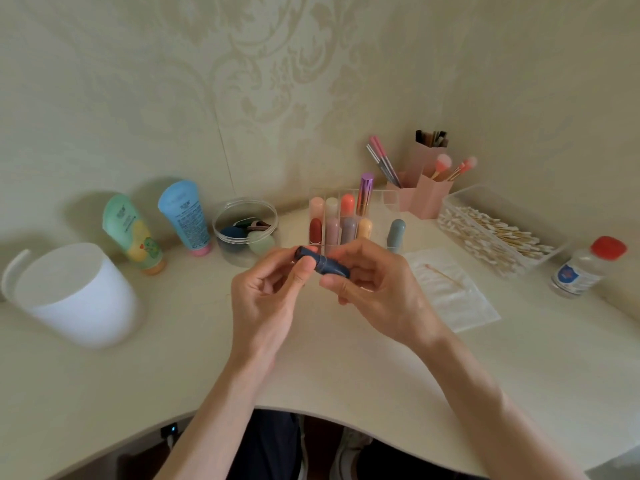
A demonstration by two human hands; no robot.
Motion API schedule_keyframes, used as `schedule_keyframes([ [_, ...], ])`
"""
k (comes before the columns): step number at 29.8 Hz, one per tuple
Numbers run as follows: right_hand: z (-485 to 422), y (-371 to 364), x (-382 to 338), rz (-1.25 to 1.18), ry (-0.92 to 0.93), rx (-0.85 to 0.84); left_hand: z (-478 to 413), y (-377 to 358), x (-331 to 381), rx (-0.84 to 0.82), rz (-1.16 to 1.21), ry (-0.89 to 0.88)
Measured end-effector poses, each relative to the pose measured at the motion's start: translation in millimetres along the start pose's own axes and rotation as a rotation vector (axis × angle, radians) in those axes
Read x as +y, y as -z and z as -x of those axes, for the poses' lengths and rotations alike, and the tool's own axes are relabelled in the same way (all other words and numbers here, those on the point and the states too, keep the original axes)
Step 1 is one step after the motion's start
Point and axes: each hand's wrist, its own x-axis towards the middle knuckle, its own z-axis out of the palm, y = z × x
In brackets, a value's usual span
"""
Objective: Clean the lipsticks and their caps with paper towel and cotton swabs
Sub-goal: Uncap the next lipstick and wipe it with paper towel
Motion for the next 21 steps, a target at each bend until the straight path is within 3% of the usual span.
schedule_keyframes([
  [7, 1, 0, -2, 0.107, 0.035, -0.09, -1, 2, -1, -0.015, -0.005, 0.003],
  [14, 2, -5, -4, 0.035, 0.018, 0.041, -1, 1, -2, 0.003, -0.012, 0.018],
  [21, 5, -9, -8, 0.08, 0.015, -0.028, 0, 2, -1, -0.006, 0.003, 0.02],
])
